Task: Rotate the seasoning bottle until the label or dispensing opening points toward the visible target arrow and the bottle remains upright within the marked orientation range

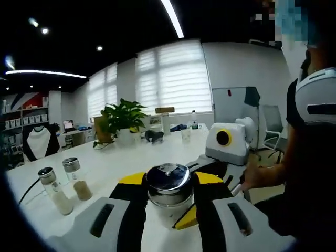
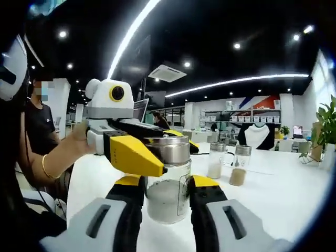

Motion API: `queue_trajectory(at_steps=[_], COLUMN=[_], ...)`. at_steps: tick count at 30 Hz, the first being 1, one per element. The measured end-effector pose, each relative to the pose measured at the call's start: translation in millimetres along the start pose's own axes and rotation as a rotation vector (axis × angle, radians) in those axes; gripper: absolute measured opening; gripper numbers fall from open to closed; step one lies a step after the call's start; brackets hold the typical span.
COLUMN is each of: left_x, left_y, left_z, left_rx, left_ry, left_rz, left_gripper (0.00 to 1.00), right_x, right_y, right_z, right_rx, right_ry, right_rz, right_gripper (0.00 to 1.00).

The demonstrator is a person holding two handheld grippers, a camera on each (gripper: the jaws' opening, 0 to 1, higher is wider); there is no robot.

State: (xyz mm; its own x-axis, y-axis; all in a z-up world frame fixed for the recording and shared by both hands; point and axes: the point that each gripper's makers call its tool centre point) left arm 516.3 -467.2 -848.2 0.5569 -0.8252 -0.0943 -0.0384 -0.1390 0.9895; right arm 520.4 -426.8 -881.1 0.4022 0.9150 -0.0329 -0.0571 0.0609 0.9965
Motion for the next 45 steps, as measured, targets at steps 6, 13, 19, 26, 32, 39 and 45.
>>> queue_trajectory(at_steps=[6,13,19,26,32,39,45], left_x=[3.2,3.6,2.7,1.1,5.7,2.1,-5.3], left_y=[-2.0,6.4,0.3,-1.1,-7.8,-2.5,2.9], left_z=[-12.1,-26.6,-28.4,-37.8,-29.5,-18.5,-4.4], left_rx=[-0.08,-0.209,-0.155,-0.161,-0.088,-0.065,-0.045], left_ry=[0.129,0.303,0.381,0.477,0.417,0.264,0.12], left_rz=[0.013,0.106,0.067,0.09,0.047,0.037,0.031], left_gripper=[0.36,0.36,0.38,0.36,0.36,0.36,0.36], right_x=[1.6,6.4,10.0,12.1,11.2,9.6,6.6], right_y=[-4.3,-2.9,-5.5,-6.8,-13.6,-2.7,10.4], right_z=[7.7,14.3,13.3,13.1,10.5,-0.8,-13.0], right_rx=[0.007,0.014,-0.01,-0.014,-0.061,-0.038,-0.007], right_ry=[-0.082,-0.201,-0.228,-0.207,-0.14,0.005,0.121], right_rz=[0.011,0.052,0.034,0.025,-0.018,0.051,0.104], right_gripper=[0.31,0.31,0.31,0.31,0.31,0.32,0.35])
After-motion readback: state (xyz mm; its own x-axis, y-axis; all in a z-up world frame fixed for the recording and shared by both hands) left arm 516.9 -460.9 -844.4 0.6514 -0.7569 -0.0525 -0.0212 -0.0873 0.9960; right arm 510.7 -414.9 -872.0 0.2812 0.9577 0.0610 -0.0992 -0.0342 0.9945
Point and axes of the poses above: the point that each gripper's makers call its tool centre point, and the gripper's own axes: x roughly forward along the fingers, z roughly to its right, y roughly out of its top, and after that the axes turned 13 degrees about y, right-handed
